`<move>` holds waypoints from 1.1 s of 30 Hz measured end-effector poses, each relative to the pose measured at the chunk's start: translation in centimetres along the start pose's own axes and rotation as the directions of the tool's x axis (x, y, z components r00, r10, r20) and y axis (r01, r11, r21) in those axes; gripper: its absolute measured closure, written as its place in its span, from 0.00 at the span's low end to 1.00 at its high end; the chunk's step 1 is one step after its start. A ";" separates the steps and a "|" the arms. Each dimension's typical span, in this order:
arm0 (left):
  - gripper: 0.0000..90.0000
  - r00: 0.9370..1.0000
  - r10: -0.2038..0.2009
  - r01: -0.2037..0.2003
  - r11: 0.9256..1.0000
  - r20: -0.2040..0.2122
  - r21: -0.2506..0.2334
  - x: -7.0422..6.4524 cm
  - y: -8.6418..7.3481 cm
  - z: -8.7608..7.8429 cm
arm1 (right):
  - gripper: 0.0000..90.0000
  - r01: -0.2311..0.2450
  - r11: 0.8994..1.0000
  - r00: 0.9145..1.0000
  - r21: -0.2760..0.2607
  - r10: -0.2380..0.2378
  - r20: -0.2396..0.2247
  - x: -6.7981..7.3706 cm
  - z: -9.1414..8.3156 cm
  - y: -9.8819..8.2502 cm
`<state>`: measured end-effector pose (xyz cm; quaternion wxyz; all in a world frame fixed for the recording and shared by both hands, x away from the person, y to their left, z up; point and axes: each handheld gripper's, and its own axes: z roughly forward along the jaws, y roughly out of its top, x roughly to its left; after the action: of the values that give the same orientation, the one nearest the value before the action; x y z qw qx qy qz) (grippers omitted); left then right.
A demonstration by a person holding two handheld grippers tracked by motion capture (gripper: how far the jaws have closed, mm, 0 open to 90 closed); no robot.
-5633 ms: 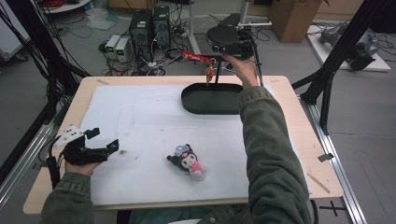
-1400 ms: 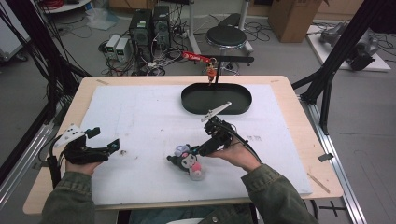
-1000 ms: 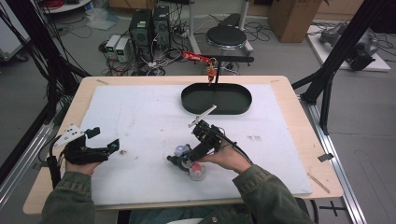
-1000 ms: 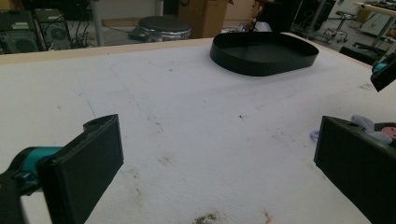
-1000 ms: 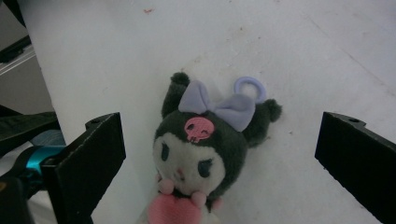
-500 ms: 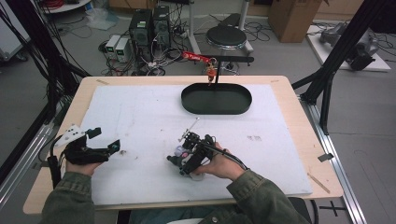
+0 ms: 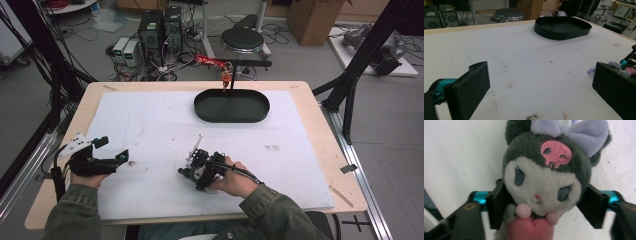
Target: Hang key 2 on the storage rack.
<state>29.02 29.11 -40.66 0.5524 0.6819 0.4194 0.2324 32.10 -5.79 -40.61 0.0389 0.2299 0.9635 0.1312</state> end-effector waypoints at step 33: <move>0.02 1.000 -0.004 0.004 1.000 0.001 0.000 0.0 0.0 0.1 | 0.45 -0.146 0.977 0.987 -0.156 0.133 -0.088 -7.1 -8.6 0.9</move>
<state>29.08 29.09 -40.69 0.5531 0.6811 0.4205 0.2310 37.70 -10.23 -31.96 0.0110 0.2879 0.9319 0.2202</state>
